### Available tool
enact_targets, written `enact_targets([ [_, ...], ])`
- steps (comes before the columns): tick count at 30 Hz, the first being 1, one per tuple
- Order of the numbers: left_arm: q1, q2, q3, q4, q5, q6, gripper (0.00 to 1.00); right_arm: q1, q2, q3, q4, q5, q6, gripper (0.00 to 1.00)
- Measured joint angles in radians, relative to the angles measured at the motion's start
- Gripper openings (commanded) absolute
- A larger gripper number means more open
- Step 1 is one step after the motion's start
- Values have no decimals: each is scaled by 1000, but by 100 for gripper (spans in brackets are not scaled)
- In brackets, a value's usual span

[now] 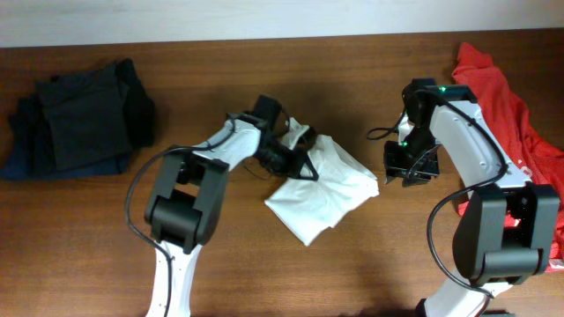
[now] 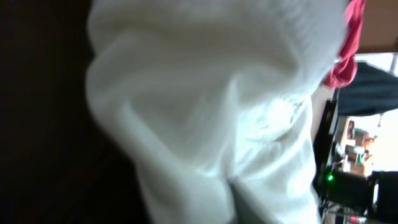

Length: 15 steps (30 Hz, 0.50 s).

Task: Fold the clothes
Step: 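Carry the folded white shirt left with the left gripper onto the navy garment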

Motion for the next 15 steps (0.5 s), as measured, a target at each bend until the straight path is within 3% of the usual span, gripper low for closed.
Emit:
enact_targets([
  [6,17,8,49,-40,-52,-7,0,-26,0,0,-6,1,-40,41],
  [12,308,-36,340,-286,-399,-6,0,-72,0,0,-13,58,-64,41],
  [15,441,-137,392,-306,-499,-6,1,-73,0,0,-13,66,-69,41],
])
